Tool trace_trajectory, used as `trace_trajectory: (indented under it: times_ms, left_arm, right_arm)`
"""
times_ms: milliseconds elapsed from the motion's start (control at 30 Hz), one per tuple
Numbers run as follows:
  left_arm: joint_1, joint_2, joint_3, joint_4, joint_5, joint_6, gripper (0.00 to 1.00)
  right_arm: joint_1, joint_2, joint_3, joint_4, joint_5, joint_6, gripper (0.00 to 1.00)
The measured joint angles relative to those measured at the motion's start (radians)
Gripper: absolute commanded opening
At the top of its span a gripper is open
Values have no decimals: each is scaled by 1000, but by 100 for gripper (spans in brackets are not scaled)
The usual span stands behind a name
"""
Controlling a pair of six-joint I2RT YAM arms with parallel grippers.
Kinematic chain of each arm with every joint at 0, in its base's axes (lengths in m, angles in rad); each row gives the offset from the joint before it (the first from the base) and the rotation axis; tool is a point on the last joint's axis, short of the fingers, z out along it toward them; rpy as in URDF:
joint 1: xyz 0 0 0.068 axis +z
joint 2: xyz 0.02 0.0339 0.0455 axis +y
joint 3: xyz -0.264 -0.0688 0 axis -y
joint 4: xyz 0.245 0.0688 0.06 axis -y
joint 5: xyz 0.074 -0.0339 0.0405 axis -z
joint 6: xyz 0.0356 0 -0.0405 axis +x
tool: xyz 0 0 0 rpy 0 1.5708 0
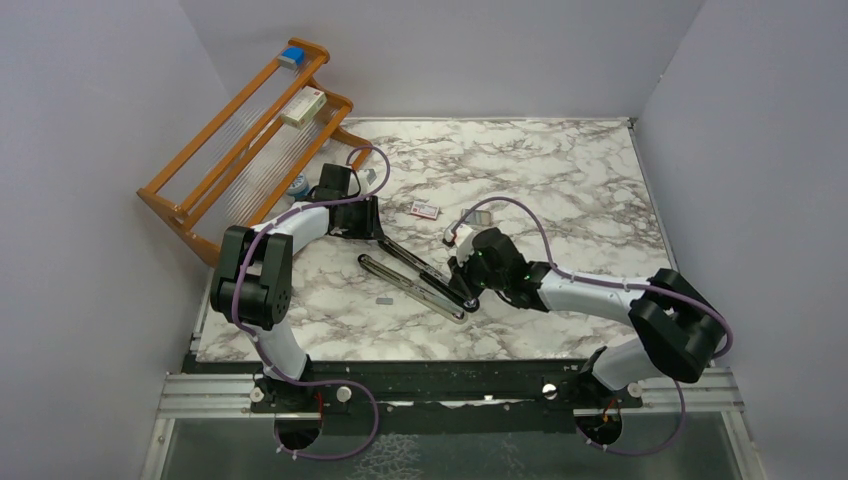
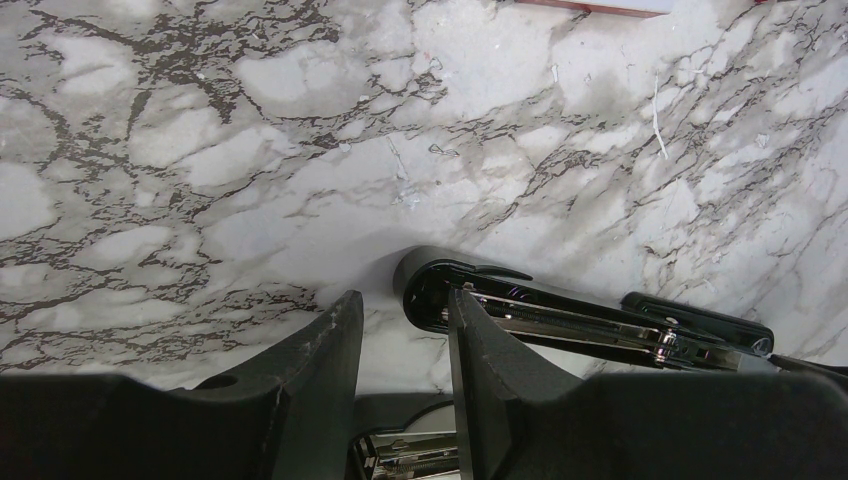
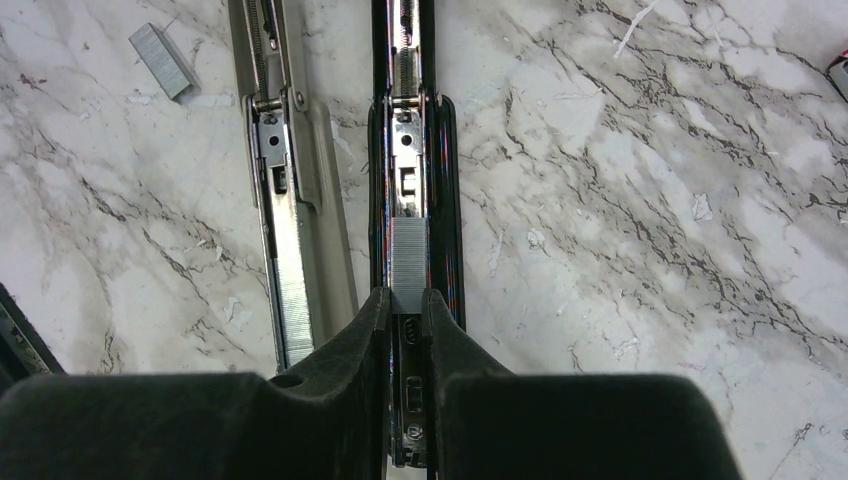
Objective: Load the staples into the stapler
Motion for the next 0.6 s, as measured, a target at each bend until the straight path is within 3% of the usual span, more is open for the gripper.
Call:
trace_trajectory:
  times_ms: [600]
  left_arm:
    - [0, 0, 0, 0, 0, 0, 39]
  right_arm:
    - [1, 32, 63, -84, 0, -27, 15]
